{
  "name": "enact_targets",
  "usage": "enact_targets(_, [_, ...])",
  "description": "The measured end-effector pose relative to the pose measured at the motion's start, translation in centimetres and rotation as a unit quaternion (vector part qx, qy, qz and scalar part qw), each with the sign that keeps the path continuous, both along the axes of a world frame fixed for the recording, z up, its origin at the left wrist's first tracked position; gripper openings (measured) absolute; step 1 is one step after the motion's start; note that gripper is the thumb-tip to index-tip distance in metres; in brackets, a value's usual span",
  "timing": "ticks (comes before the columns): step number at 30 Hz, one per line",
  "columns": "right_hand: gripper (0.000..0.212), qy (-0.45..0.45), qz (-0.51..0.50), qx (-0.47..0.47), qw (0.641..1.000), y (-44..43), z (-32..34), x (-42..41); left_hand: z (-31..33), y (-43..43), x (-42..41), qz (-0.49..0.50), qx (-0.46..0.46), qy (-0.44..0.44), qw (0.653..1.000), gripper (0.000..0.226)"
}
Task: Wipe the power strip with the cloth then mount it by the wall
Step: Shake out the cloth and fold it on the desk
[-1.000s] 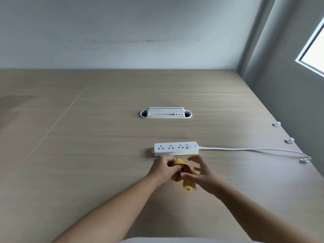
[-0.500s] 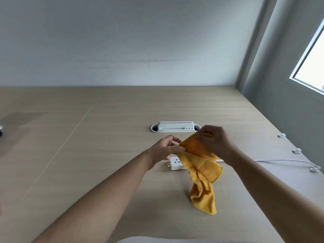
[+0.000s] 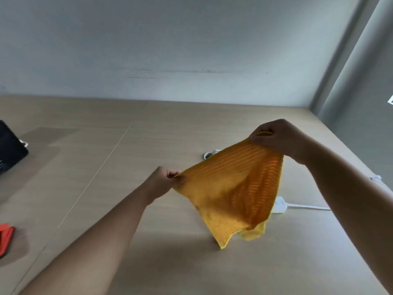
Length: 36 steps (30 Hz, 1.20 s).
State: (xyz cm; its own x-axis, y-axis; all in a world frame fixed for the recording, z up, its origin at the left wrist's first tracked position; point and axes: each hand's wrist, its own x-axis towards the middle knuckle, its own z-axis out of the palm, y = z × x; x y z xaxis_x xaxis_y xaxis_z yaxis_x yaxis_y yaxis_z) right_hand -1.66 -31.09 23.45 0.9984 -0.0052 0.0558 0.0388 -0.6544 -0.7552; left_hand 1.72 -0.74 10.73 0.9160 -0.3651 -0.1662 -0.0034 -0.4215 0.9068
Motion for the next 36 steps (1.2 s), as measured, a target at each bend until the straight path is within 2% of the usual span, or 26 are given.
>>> enact_targets(5, [0.013, -0.069, -0.046, 0.001, 0.997, 0.9, -1.0, 3.4, 5.1, 3.7, 4.6, 0.130, -0.073, -0.054, 0.987, 0.011])
enact_targets(10, [0.027, -0.124, -0.063, 0.063, 0.988, 3.8, -1.6, 5.0, 8.0, 7.5, 6.3, 0.177, -0.100, -0.087, 0.975, 0.014])
enact_targets(13, [0.027, -0.106, -0.035, 0.068, 0.991, 5.2, -2.8, 4.2, 7.3, 9.8, 5.5, 0.164, -0.123, -0.058, 0.977, 0.014])
enact_targets(17, [0.017, -0.005, 0.018, 0.044, 0.999, 6.2, -7.2, 1.6, 2.4, 12.9, 2.3, 0.110, -0.076, 0.055, 0.989, 0.016])
enact_targets(19, [0.019, 0.097, 0.067, 0.041, 0.992, 6.5, -10.0, 0.0, -0.8, 14.1, 0.2, 0.090, -0.030, 0.131, 0.987, 0.014])
enact_targets(21, [0.021, 0.224, 0.135, -0.004, 0.965, 6.7, -12.9, -1.5, -4.2, 14.9, -2.1, 0.067, 0.012, 0.202, 0.977, 0.011])
enact_targets(23, [0.011, 0.313, 0.172, -0.068, 0.931, 6.6, -15.7, -2.6, -7.1, 15.2, -4.4, 0.048, 0.028, 0.280, 0.959, 0.010])
enact_targets(27, [0.004, 0.424, 0.157, -0.046, 0.891, 6.3, -19.8, -3.9, -10.8, 15.4, -7.8, 0.033, 0.056, 0.379, 0.923, 0.008])
enact_targets(30, [0.003, 0.410, 0.120, -0.046, 0.903, 6.4, -21.6, -3.6, -11.9, 15.7, -8.1, 0.090, 0.063, 0.344, 0.933, 0.011])
enact_targets(33, [0.010, 0.318, 0.053, -0.041, 0.946, 6.9, -23.2, -2.2, -12.6, 15.8, -6.9, 0.160, 0.085, 0.272, 0.945, 0.015])
enact_targets(36, [0.010, 0.237, -0.011, -0.029, 0.971, 7.8, -23.9, -0.7, -13.2, 15.1, -5.5, 0.248, 0.074, 0.186, 0.948, 0.013])
